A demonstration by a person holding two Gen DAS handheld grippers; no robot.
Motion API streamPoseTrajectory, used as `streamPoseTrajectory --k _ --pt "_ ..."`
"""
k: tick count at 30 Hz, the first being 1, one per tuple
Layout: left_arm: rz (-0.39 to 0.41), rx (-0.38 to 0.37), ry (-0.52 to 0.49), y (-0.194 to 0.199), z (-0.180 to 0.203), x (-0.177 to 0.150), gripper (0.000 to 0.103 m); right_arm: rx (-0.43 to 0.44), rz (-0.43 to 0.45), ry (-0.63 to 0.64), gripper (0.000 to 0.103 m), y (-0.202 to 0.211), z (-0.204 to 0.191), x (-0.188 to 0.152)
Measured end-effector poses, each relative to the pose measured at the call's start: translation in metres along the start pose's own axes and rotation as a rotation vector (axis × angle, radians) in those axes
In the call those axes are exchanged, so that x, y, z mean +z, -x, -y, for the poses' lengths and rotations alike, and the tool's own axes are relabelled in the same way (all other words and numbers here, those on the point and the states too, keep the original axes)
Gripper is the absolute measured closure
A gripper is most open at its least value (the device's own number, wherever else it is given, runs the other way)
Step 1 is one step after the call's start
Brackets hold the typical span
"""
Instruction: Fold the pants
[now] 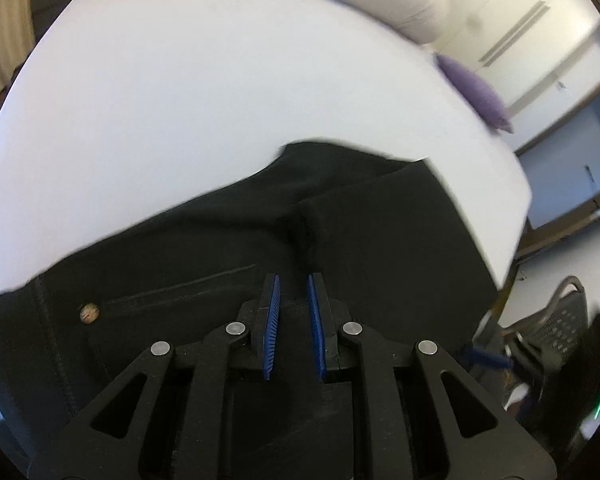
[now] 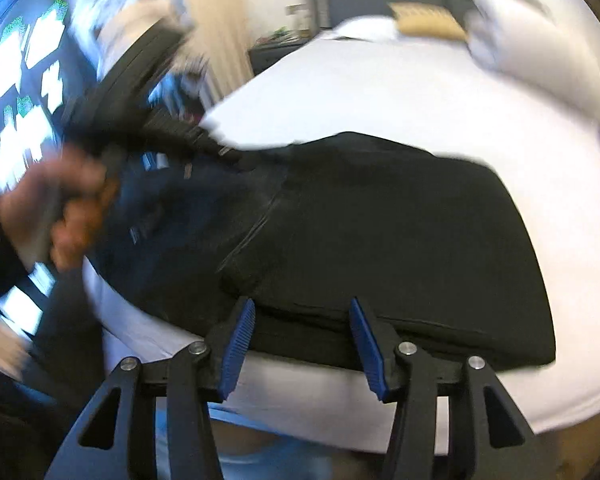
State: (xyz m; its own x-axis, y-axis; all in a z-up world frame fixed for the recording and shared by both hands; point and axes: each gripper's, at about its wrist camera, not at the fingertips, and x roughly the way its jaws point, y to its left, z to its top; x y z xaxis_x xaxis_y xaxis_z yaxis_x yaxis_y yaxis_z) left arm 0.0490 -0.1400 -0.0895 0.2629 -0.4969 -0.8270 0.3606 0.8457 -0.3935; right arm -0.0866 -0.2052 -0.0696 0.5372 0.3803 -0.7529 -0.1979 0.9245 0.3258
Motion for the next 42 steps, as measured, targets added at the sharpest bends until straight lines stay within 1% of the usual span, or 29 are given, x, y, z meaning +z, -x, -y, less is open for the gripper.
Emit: streamPoseTrajectory --k 2,3,4,6,7,9,10,11,12,14,16,17,18,19,20,21,24,25,27,28,32,34,35,38,39,41,42 --pt "0.017 -0.032 -0.054 -0.003 0.022 0.002 0.089 0.136 0.017 -0.138 0.054 0.016 0.054 0.025" --pt "0.014 -0.041 -0.078 -0.009 0.034 0.002 0.089 0.199 0.021 -0.177 0.055 0.02 0.07 0.034" --pt "-0.003 -0.036 -0.102 -0.019 0.045 -0.001 0.089 0.238 0.017 -0.2 0.055 0.021 0.08 0.039" --pt "-0.043 -0.04 -0.125 -0.035 0.058 -0.007 0.089 0.317 0.022 -0.256 0.058 0.015 0.118 0.067" --pt "-0.065 -0.045 -0.131 -0.043 0.063 -0.014 0.089 0.361 0.006 -0.285 0.059 0.007 0.131 0.076" --pt "-0.107 -0.033 -0.137 -0.058 0.065 -0.032 0.089 0.391 -0.014 -0.332 0.064 -0.013 0.154 0.093" --pt "-0.098 -0.025 -0.145 -0.06 0.067 -0.039 0.089 0.411 -0.04 -0.347 0.064 -0.027 0.163 0.101" --pt "-0.065 -0.024 -0.155 -0.057 0.067 -0.047 0.089 0.421 -0.057 -0.355 0.064 -0.035 0.167 0.104" --pt "-0.058 -0.027 -0.155 -0.054 0.066 -0.051 0.089 0.423 -0.071 -0.368 0.065 -0.047 0.173 0.109" --pt "-0.059 -0.041 -0.147 -0.052 0.063 -0.054 0.089 0.435 -0.116 -0.39 0.065 -0.074 0.182 0.116" --pt "-0.059 -0.049 -0.143 -0.051 0.06 -0.055 0.089 0.423 -0.192 -0.423 0.065 -0.102 0.191 0.115" --pt "-0.06 -0.049 -0.14 -0.052 0.059 -0.055 0.089 0.416 -0.214 -0.433 0.069 -0.11 0.192 0.115" --pt "-0.059 -0.046 -0.14 -0.053 0.06 -0.055 0.089 0.416 -0.233 -0.448 0.08 -0.117 0.196 0.109" --pt "-0.058 -0.044 -0.141 -0.051 0.057 -0.052 0.089 0.436 -0.23 -0.463 0.083 -0.118 0.2 0.108" --pt "-0.056 -0.043 -0.146 -0.051 0.056 -0.051 0.089 0.465 -0.221 -0.483 0.083 -0.116 0.204 0.105" --pt "-0.053 -0.046 -0.148 -0.051 0.056 -0.051 0.089 0.474 -0.217 -0.49 0.083 -0.112 0.207 0.097" --pt "-0.051 -0.074 -0.121 -0.05 0.049 -0.048 0.089 0.495 -0.234 -0.456 0.083 -0.104 0.202 0.081" --pt "-0.051 -0.082 -0.116 -0.044 0.044 -0.054 0.089 0.502 -0.238 -0.447 0.083 -0.101 0.202 0.076" --pt "-0.047 -0.094 -0.106 -0.045 0.04 -0.055 0.089 0.516 -0.248 -0.44 0.082 -0.087 0.196 0.055" --pt "-0.045 -0.095 -0.106 -0.044 0.036 -0.055 0.089 0.516 -0.249 -0.436 0.082 -0.082 0.198 0.049" --pt "-0.036 -0.087 -0.113 -0.041 0.031 -0.058 0.089 0.516 -0.246 -0.423 0.081 -0.055 0.181 0.017" --pt "-0.03 -0.084 -0.115 -0.041 0.033 -0.063 0.089 0.519 -0.232 -0.423 0.075 -0.045 0.178 0.004" --pt "-0.028 -0.083 -0.113 -0.04 0.033 -0.064 0.089 0.51 -0.216 -0.428 0.075 -0.041 0.175 -0.003" --pt "-0.013 -0.074 -0.116 -0.038 0.037 -0.069 0.089 0.491 -0.197 -0.472 0.077 -0.042 0.179 -0.011" --pt "-0.008 -0.071 -0.12 -0.037 0.039 -0.07 0.089 0.481 -0.191 -0.477 0.081 -0.043 0.18 -0.013" --pt "0.004 -0.067 -0.121 -0.036 0.041 -0.073 0.089 0.442 -0.175 -0.483 0.093 -0.046 0.181 -0.015" --pt "0.009 -0.067 -0.116 -0.034 0.041 -0.075 0.089 0.42 -0.176 -0.497 0.103 -0.046 0.184 -0.018"
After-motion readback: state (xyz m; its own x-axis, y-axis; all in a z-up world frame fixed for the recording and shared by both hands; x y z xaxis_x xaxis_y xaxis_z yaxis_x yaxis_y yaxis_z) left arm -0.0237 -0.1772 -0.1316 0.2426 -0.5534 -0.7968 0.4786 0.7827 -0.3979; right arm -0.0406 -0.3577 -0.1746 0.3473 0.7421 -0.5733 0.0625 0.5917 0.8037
